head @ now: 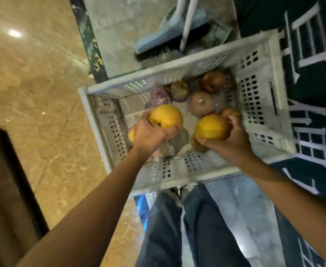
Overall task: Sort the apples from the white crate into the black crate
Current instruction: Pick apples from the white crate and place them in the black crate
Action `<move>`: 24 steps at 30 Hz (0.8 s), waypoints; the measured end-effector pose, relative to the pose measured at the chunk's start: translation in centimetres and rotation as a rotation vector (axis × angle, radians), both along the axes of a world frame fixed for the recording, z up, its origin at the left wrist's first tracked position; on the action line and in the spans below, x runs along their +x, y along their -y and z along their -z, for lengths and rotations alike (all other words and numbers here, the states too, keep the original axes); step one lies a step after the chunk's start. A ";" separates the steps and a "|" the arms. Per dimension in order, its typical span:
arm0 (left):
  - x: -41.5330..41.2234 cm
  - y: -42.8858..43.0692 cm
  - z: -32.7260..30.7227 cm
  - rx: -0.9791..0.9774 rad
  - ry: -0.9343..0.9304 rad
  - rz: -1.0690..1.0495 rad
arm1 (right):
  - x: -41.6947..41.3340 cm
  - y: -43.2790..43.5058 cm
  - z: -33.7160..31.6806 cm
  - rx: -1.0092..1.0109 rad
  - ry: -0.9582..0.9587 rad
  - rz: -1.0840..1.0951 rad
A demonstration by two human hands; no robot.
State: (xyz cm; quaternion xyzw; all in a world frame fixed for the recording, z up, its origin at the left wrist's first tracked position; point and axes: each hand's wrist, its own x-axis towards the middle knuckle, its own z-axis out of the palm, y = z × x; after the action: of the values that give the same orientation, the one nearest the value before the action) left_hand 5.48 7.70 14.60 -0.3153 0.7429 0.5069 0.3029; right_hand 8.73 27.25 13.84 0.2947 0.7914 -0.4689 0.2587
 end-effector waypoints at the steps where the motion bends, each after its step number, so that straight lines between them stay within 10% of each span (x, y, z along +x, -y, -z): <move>1: 0.2 0.4 -1.8 0.090 0.025 -0.087 | -0.2 0.3 -1.4 -0.005 0.000 0.020; 11: 2.1 5.1 -14.5 1.059 0.183 -0.692 | -0.2 4.2 -13.9 -0.242 -0.052 0.273; 24: 6.1 8.1 -20.4 1.168 0.440 -0.896 | 2.9 8.2 -19.3 -0.536 0.030 0.456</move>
State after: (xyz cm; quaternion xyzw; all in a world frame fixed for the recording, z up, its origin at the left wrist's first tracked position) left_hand 11.54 -0.45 35.03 -0.4687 0.0781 0.8169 0.3268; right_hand 11.65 19.05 33.10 0.3921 0.5502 -0.7014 0.2270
